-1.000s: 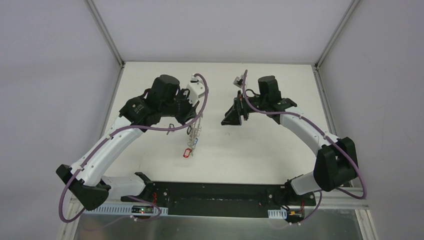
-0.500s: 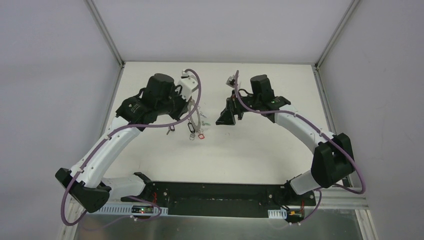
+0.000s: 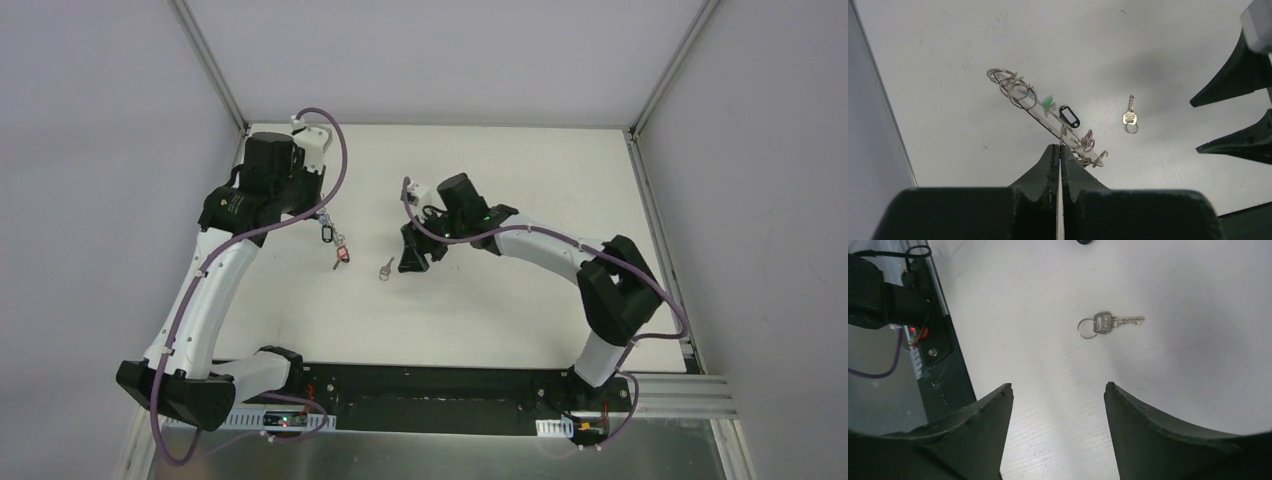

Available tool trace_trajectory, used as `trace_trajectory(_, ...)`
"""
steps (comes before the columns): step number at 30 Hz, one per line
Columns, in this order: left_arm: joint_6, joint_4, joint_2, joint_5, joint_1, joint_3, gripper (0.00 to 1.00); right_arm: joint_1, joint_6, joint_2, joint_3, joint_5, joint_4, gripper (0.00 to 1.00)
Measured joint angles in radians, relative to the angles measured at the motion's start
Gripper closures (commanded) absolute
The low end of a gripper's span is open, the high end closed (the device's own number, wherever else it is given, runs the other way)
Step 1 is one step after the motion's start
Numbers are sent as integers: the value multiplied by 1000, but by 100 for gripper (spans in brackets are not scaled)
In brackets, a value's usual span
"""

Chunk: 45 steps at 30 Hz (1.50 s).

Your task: Put the keys on the keyring

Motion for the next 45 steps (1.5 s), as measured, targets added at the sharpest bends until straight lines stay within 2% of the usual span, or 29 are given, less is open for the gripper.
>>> trace_trajectory(8, -2, -21, -8, 2, 130, 20, 100, 196, -121, 151, 138, 217, -41, 36)
trace_trajectory(17, -1, -39, -8, 22, 199, 33, 100, 319, -266, 282, 224, 462, -74, 42)
trace_trajectory(27, 4, -46, -8, 62, 199, 42, 100, 354, -349, 376, 287, 642, -87, 48)
trace_trajectory(37, 6, -55, -8, 81, 206, 42, 100, 362, -374, 398, 315, 694, -87, 62)
trace_trajectory(45, 7, -63, -8, 87, 212, 42, 100, 363, -378, 399, 315, 716, -91, 69)
